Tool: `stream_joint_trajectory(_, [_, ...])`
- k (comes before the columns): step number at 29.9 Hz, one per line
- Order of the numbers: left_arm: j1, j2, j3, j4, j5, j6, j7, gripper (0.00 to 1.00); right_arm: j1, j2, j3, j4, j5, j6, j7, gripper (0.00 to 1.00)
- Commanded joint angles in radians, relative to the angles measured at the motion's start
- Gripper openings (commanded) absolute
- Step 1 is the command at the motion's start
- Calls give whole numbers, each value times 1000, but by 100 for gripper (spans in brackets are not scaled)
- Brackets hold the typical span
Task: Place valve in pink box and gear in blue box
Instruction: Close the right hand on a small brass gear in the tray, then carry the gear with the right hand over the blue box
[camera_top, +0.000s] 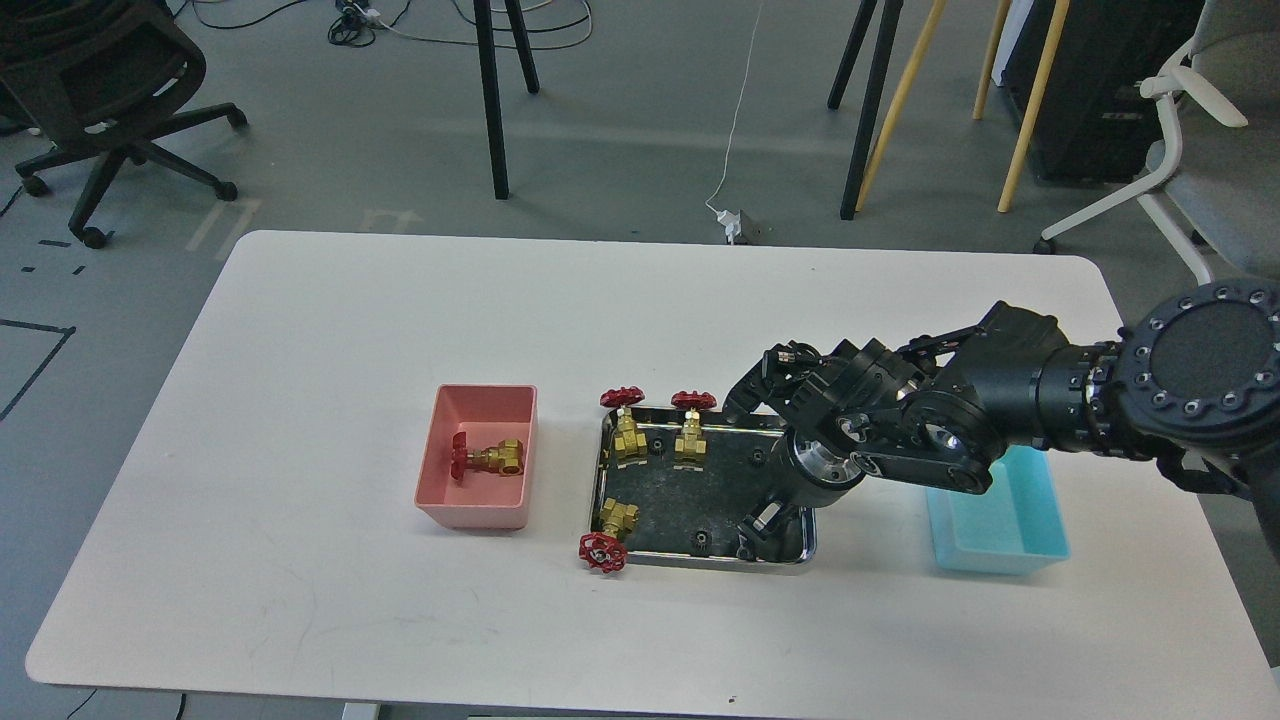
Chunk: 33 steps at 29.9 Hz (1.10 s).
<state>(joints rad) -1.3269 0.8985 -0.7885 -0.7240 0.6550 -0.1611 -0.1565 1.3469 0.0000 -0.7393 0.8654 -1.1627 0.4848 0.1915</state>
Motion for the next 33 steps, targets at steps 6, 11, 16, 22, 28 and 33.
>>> stream_joint_trajectory(6, [0, 0, 0, 0, 0, 0, 0, 98, -2, 0, 1, -3, 0, 0, 0, 37])
stream_joint_trajectory(11, [0, 2, 0, 0, 0, 0, 0, 98, -5, 0, 0, -5, 0, 0, -1, 31])
stream_joint_trajectory(16, [2, 7, 0, 0, 0, 0, 0, 98, -3, 0, 0, -5, 0, 0, -1, 20])
stream_joint_trajectory(22, [0, 7, 0, 0, -2, 0, 0, 98, 9, 0, 3, -2, 0, 0, -1, 13])
stream_joint_trajectory(28, [2, 7, 0, 0, -2, -1, 0, 98, 41, 0, 60, -6, 49, -2, 3, 11])
stream_joint_trajectory(33, [9, -3, 2, -2, 0, -1, 0, 98, 109, 0, 138, 6, 123, 0, 3, 10])
